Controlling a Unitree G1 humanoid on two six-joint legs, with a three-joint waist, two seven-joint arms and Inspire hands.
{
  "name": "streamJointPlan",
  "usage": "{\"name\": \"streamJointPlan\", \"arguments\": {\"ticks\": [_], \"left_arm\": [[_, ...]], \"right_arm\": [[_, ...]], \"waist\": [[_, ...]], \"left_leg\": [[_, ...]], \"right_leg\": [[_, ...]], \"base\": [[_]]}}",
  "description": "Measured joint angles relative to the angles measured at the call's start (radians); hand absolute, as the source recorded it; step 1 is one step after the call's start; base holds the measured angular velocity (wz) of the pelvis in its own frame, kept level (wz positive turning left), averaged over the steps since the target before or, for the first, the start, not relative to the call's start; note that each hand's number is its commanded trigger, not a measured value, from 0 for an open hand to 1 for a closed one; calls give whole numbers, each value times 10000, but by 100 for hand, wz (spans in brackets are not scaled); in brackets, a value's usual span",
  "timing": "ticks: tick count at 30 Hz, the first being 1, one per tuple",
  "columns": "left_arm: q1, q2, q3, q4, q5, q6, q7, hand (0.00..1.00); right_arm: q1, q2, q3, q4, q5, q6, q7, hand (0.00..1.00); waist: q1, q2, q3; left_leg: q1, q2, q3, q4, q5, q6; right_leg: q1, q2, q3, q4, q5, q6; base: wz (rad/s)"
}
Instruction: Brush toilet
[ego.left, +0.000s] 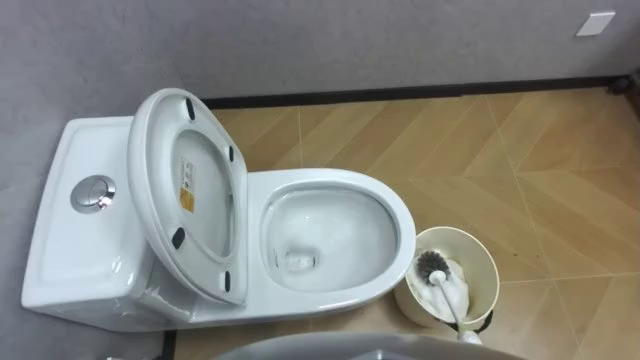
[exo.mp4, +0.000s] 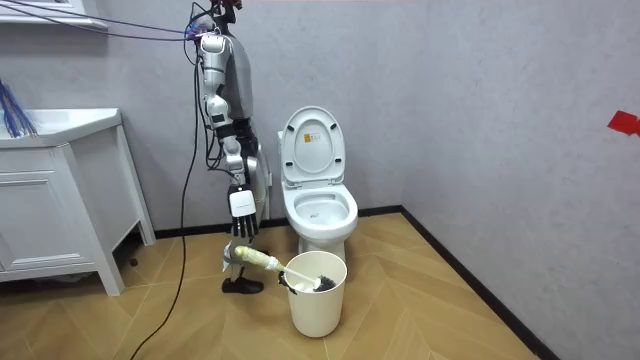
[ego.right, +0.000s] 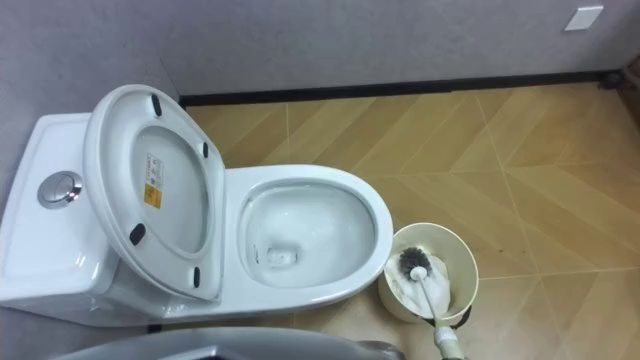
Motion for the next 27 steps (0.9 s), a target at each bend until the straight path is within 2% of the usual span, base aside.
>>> {"name": "streamJointPlan", "arguments": {"ticks": [19,23,27], "left_arm": [[84,-1,85,-1,10,8,12,0],[39,3,80,-13,0,-43,84,0],[-14,12,80,-18,6,-379,115,0]], "right_arm": [[3,-8,-188,10,-62,-11,-295,0],[-35,-12,-391,-38,-62,-143,-708,0],[-99,-15,-432,-490,-60,-495,-1157,0]], "waist": [[9,16,2],[9,19,3],[-20,27,4]], "left_leg": [[19,-1,-4,-2,0,0],[-7,0,-6,23,0,0],[-59,3,-15,40,0,0]], "right_leg": [[1,5,36,2,0,0],[-6,7,32,1,0,0],[-32,4,2,-2,-1,0]], "base": [[0],[0],[0]]}}
